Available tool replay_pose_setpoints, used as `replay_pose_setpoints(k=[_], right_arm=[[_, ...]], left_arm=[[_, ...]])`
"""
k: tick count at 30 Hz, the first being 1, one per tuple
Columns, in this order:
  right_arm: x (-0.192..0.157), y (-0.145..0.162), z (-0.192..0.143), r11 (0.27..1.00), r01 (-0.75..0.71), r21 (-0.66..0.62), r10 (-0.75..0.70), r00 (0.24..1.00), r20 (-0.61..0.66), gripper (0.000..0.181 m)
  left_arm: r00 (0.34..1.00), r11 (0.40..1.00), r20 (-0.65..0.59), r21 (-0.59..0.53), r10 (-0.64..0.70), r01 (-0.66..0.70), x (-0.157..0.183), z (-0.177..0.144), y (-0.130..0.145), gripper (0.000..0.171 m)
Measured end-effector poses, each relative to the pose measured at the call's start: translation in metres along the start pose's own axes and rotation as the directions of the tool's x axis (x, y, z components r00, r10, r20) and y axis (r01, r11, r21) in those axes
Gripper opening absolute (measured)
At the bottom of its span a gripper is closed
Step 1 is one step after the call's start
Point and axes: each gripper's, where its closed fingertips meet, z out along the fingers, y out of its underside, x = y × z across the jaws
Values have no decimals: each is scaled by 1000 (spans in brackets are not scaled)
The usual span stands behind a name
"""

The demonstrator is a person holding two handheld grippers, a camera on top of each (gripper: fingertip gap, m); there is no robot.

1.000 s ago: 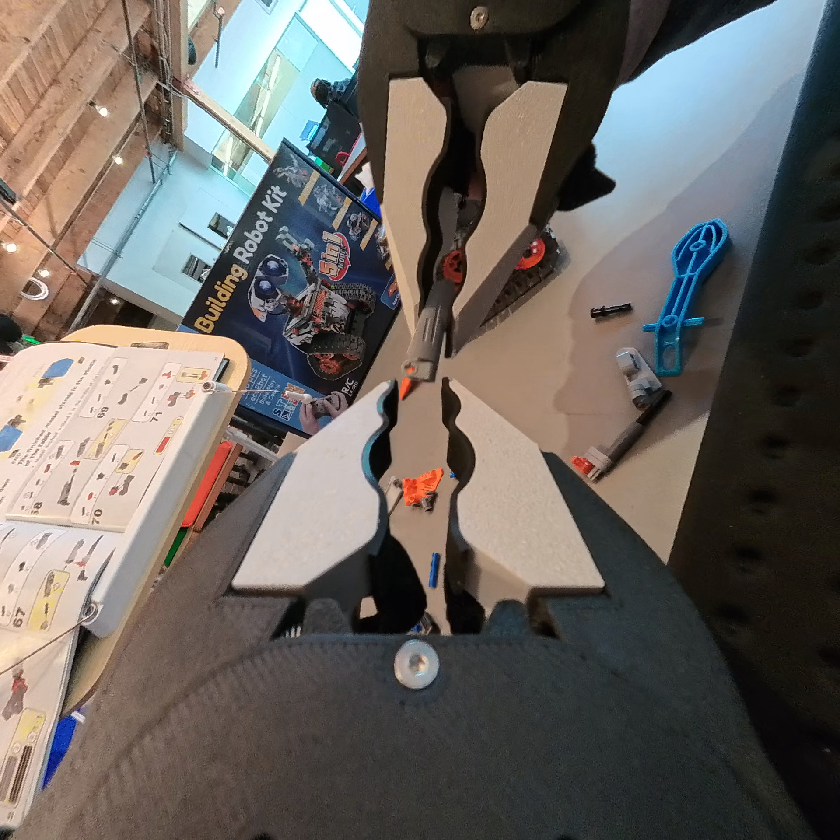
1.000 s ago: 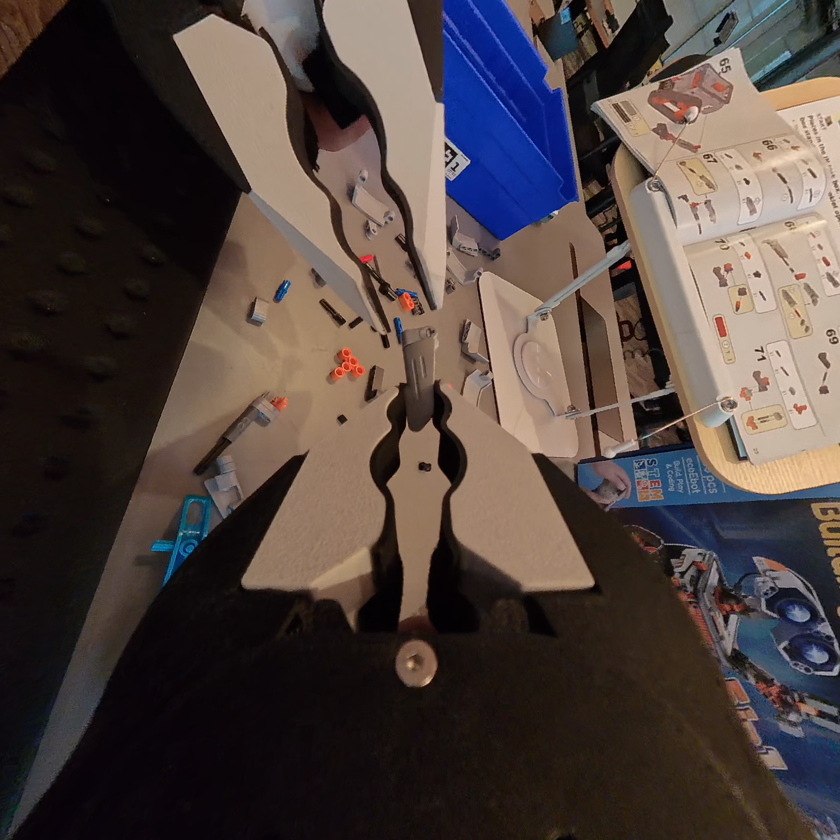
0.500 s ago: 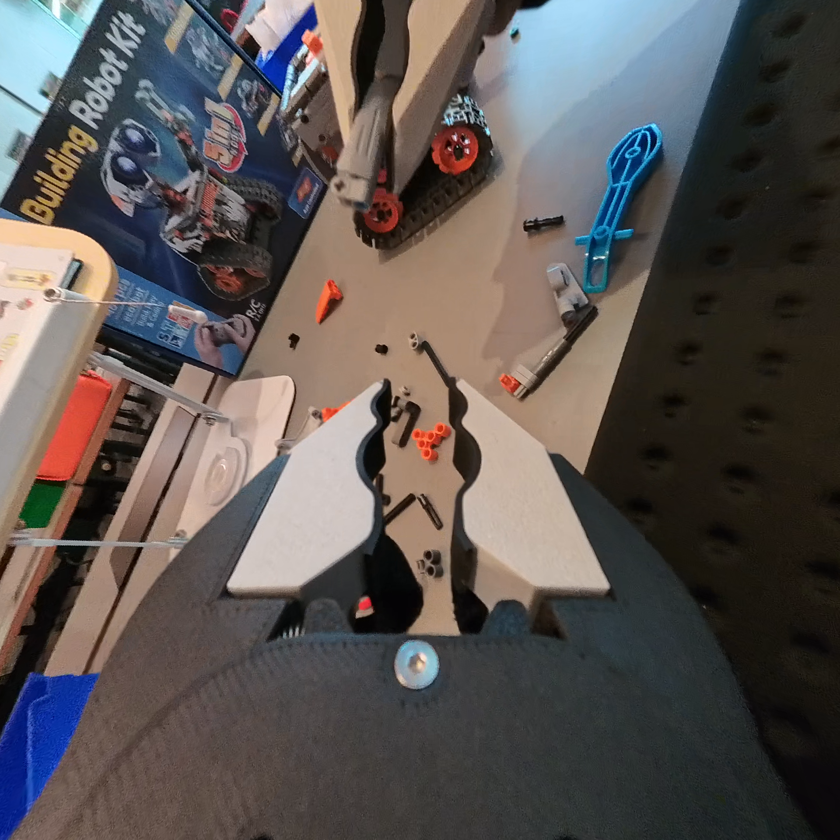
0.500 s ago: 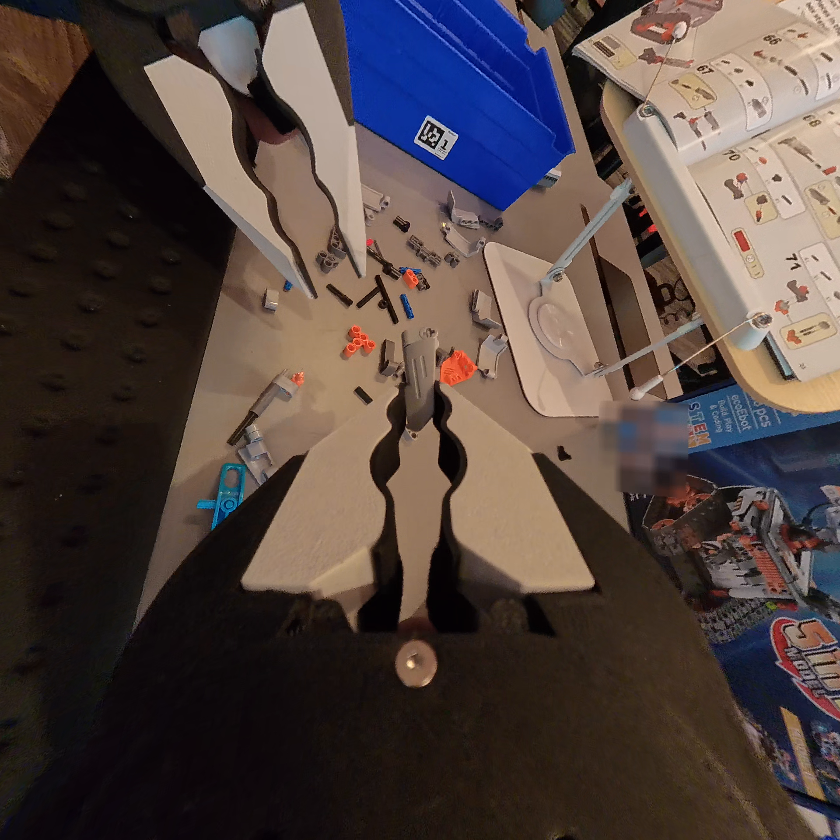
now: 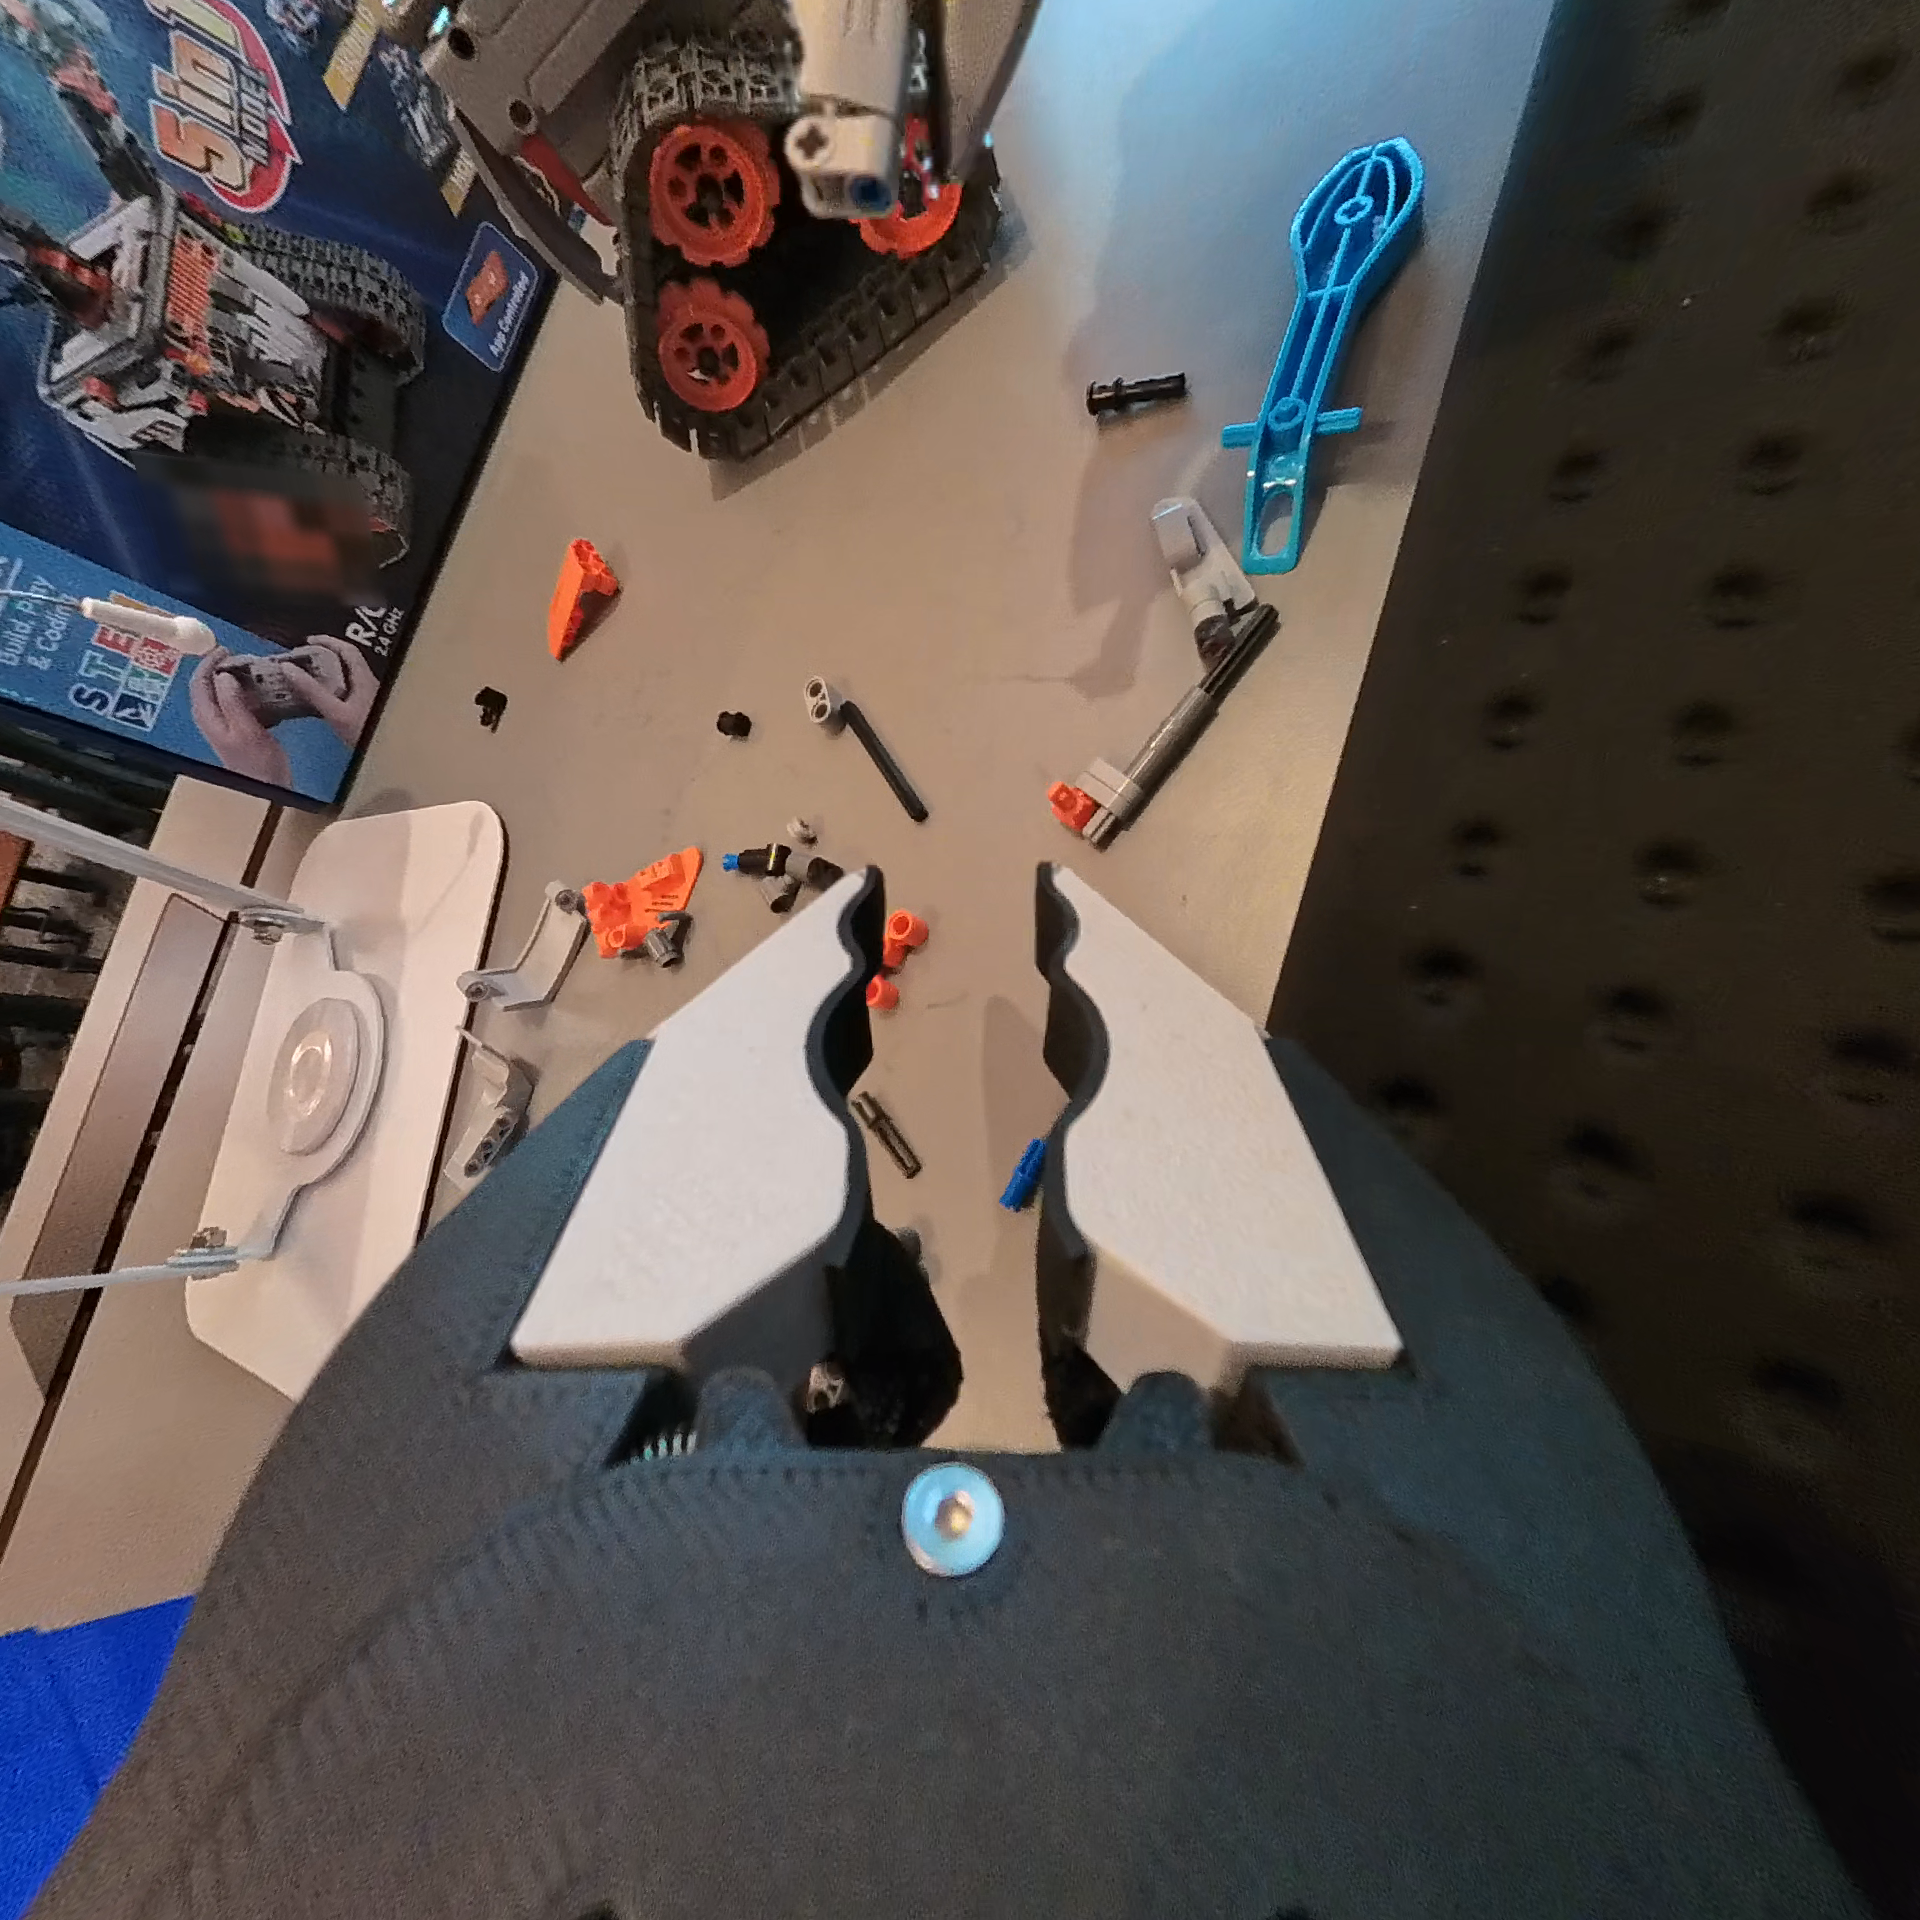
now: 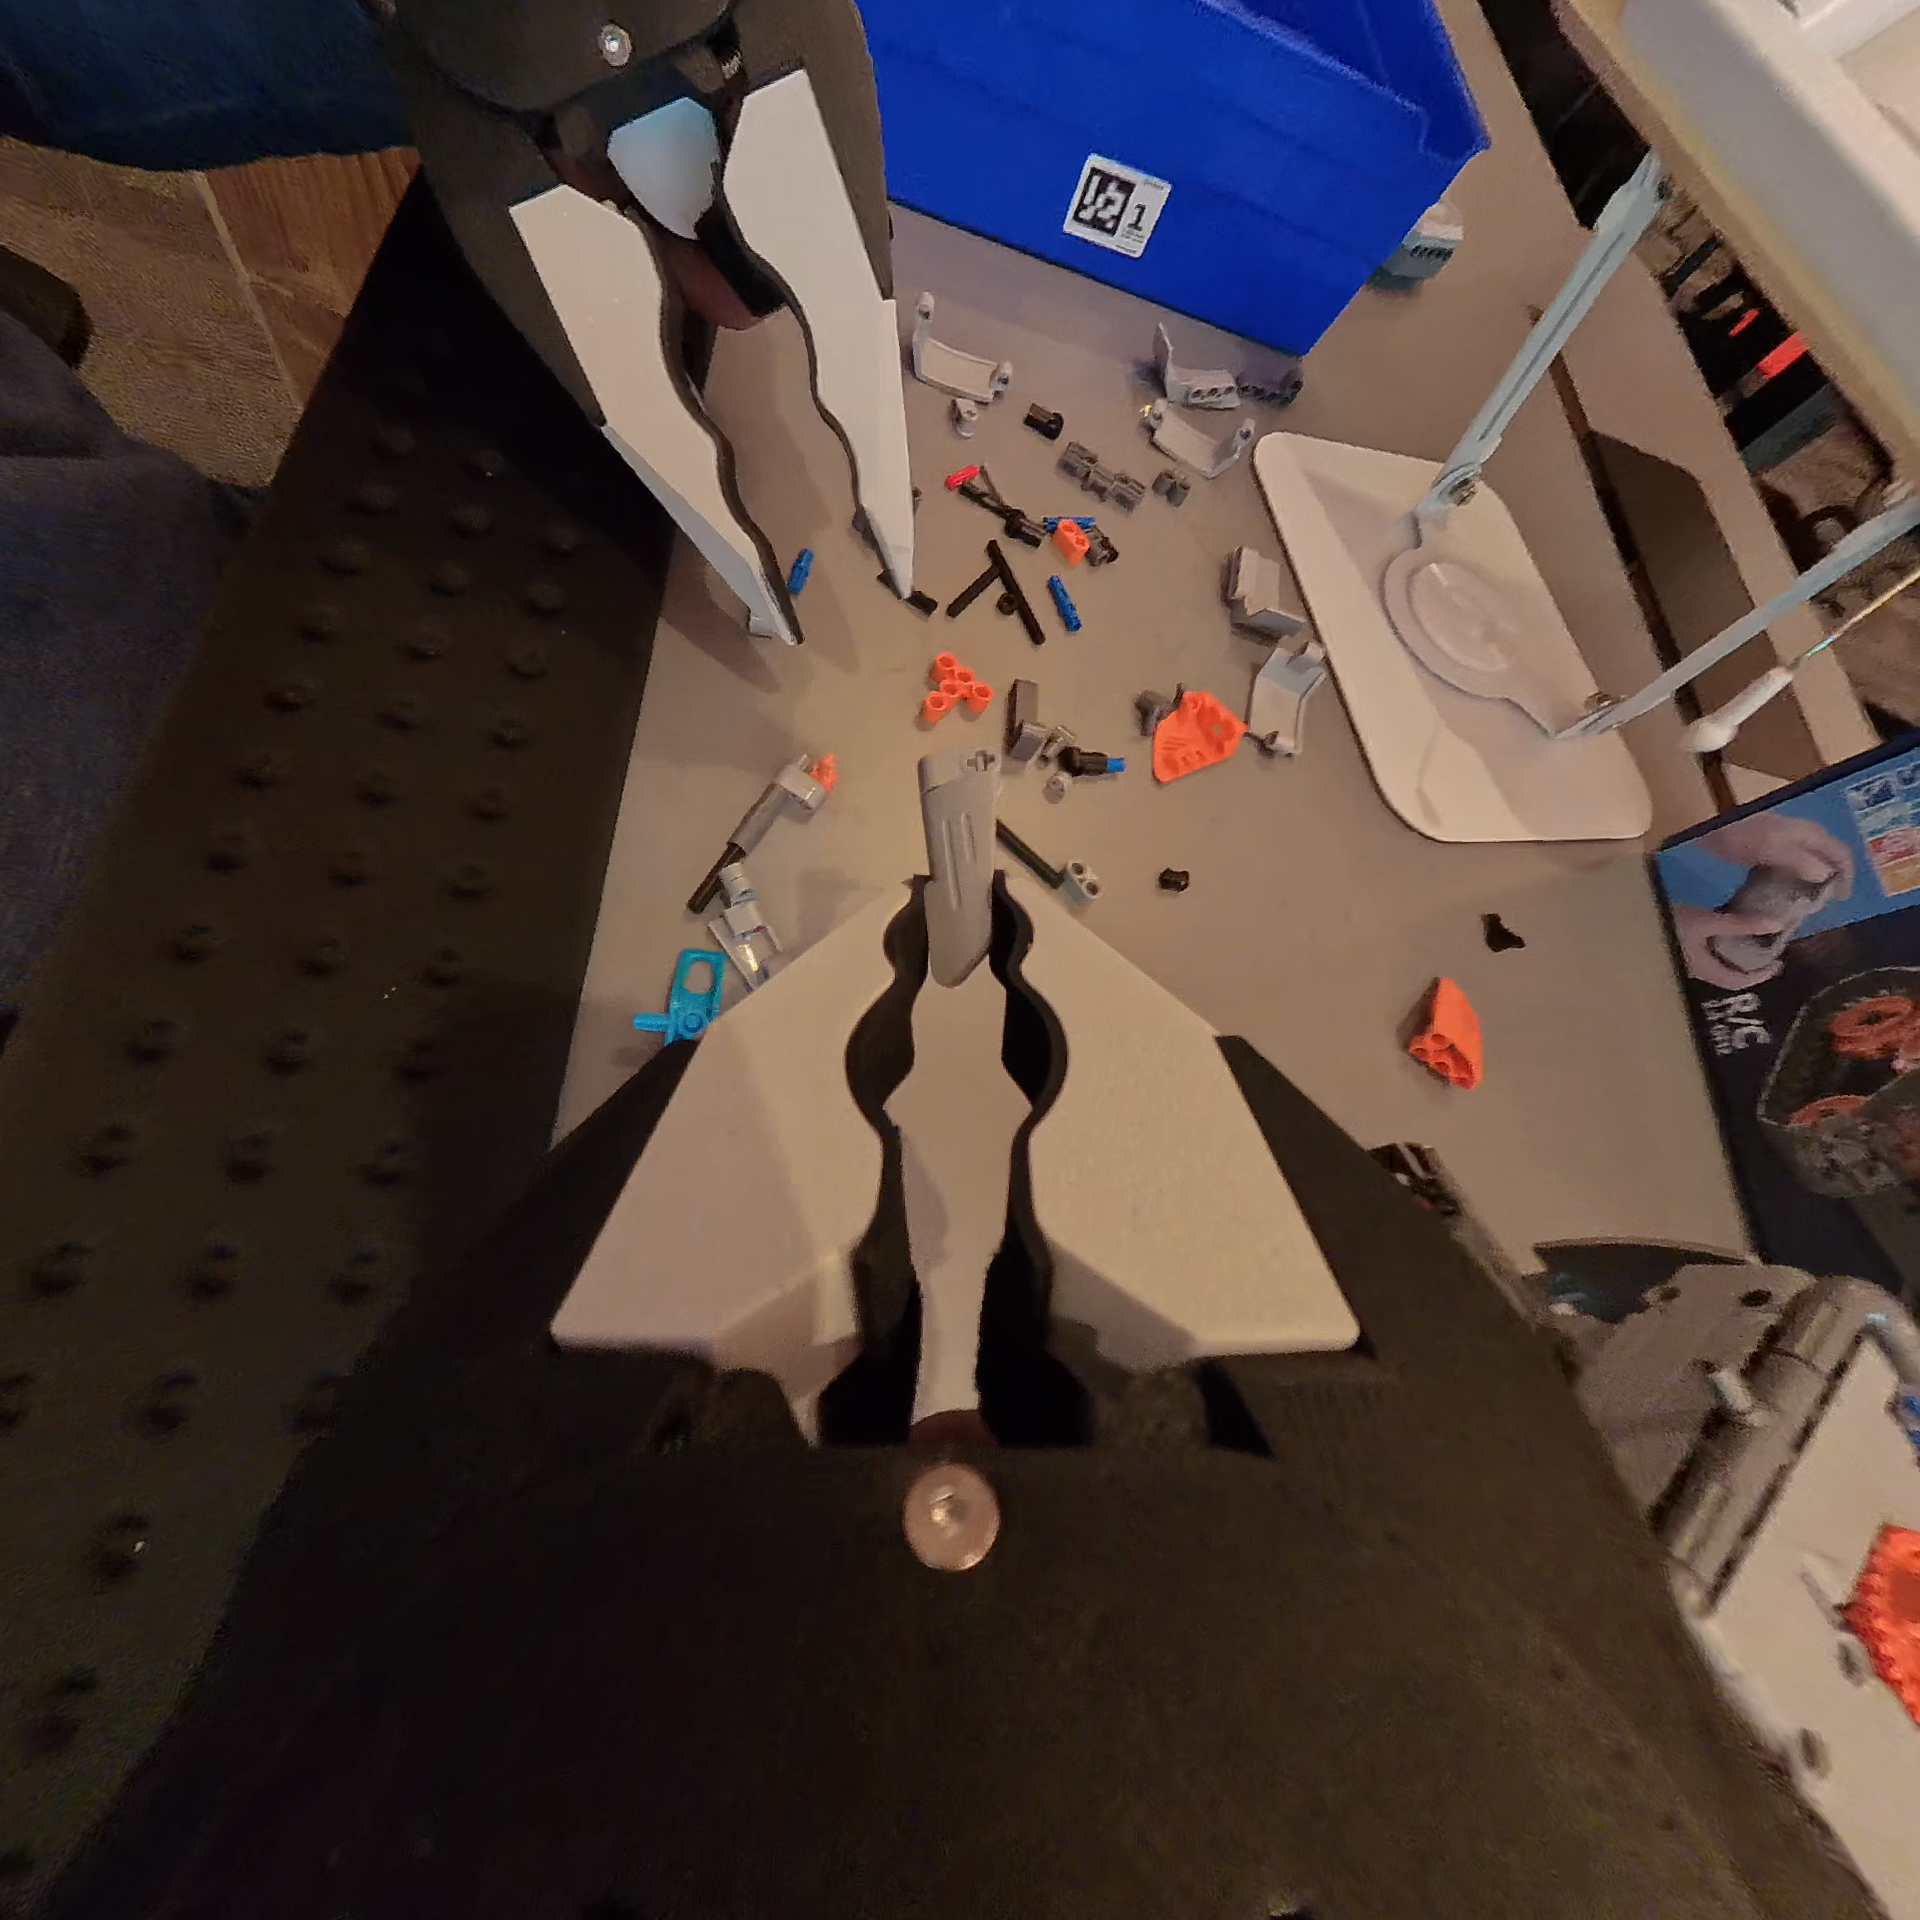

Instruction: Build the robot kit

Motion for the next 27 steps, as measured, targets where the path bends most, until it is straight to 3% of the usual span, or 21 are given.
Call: replay_pose_setpoints(k=[14,21,27], right_arm=[[-24,20,28,994,-12,-107,29,988,153,8],[-26,21,28,995,-23,-93,38,986,163,8],[-22,19,26,997,-20,-77,31,990,140,8]], left_arm=[[989,995,-140,-88,39,-52,17,30,6,24],[956,997,-286,-32,61,-73,29,32,-2,27],[941,997,-332,-14,63,-72,36,35,-3,16]])
